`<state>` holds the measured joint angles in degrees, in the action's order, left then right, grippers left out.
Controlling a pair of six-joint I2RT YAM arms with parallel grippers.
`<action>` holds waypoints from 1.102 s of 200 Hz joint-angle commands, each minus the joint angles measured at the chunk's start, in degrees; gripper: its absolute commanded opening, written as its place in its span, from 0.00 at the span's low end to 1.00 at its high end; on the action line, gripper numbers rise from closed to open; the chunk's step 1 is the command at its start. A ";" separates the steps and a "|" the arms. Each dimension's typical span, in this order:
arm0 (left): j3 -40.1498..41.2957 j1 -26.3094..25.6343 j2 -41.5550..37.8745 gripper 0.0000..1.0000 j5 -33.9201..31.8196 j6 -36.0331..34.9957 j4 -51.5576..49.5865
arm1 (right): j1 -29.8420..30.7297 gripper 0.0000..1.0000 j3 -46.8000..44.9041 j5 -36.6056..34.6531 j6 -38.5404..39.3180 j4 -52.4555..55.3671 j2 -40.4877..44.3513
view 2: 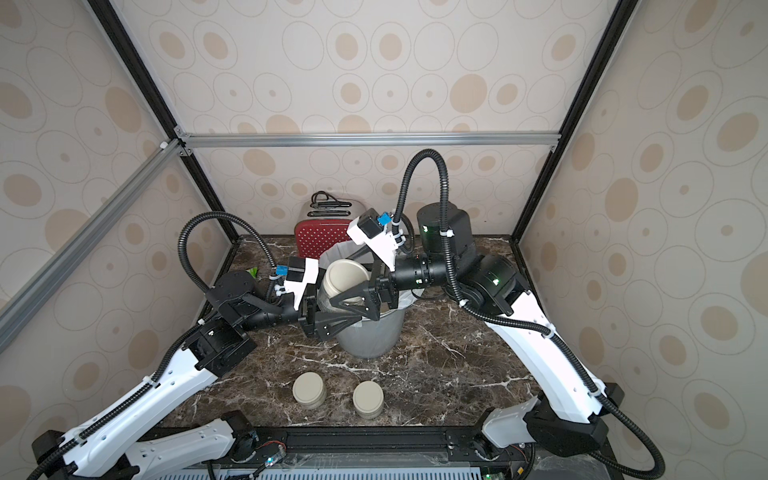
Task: Empty moldy rice from jars
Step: Unscrew the lid from the jar.
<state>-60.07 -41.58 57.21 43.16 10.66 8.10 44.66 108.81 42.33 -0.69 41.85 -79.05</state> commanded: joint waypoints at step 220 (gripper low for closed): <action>-1.18 -0.22 -0.44 0.38 0.09 -0.41 3.72 | -6.89 0.53 6.46 22.13 3.08 -3.80 -3.10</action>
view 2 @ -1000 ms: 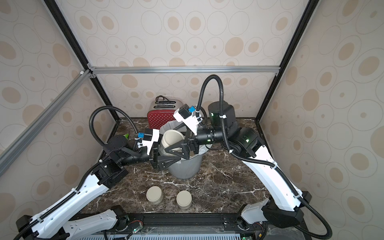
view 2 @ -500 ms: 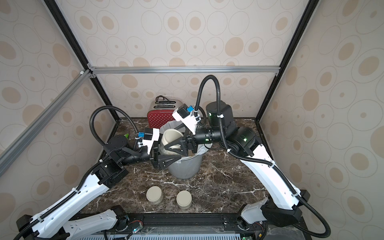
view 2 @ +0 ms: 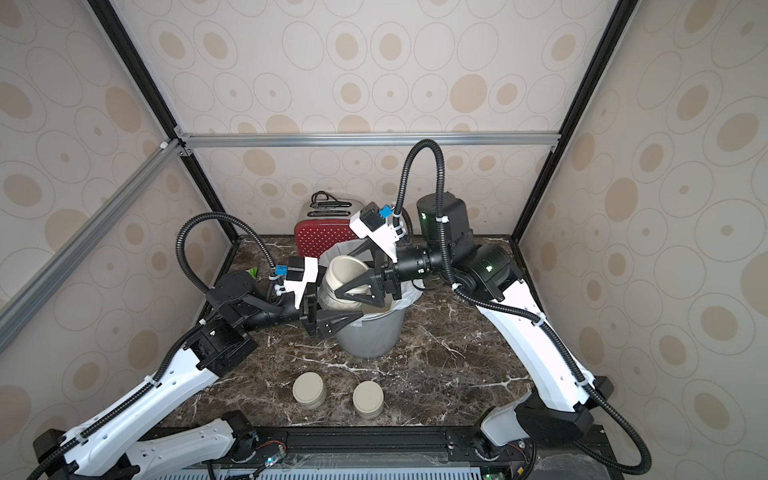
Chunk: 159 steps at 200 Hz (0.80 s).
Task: Empty moldy rice from jars
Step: Unscrew the lid from the jar.
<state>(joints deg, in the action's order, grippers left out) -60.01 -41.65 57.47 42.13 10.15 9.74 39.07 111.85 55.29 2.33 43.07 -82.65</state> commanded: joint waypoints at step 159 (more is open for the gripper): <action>-1.08 -0.13 -1.85 0.38 0.24 -0.95 1.16 | -7.19 0.49 -16.02 -26.27 0.39 2.78 19.26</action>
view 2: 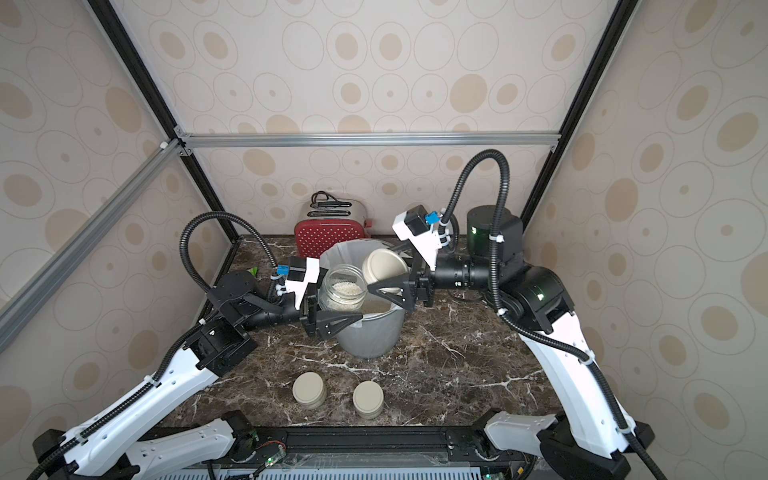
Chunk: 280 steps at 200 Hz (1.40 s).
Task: Empty moldy rice from jars
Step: Unscrew the lid from the jar, then place the lid at the center of the board.
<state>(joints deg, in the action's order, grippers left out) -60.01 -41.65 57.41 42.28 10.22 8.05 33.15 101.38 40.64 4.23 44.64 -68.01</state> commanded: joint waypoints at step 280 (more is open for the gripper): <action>1.47 -0.16 -6.78 0.38 -1.28 -0.79 0.47 | -4.74 0.51 -68.34 -60.21 -41.42 -25.23 -6.41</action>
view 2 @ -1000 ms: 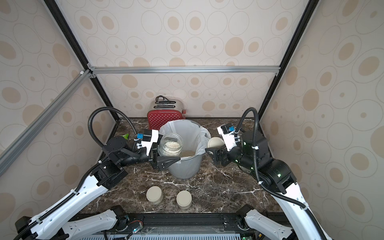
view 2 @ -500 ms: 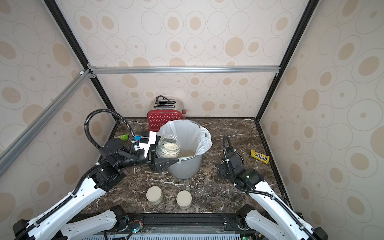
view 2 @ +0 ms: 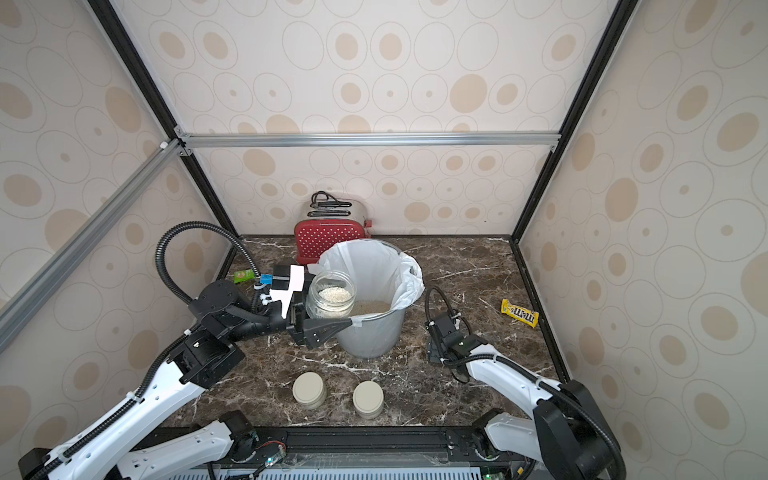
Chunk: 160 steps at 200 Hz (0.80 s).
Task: Empty moldy rice from jars
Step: Place the lid at the center of the board.
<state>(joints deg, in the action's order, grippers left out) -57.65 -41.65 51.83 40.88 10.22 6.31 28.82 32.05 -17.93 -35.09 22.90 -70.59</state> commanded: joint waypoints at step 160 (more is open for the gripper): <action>0.07 -0.10 -2.54 0.38 -1.11 -1.39 1.08 | -1.40 0.90 1.39 -0.28 -3.67 -8.66 -11.17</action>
<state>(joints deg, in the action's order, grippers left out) -56.95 -41.65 50.92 40.29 10.11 4.95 27.88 33.76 -18.24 -38.11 12.97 -81.23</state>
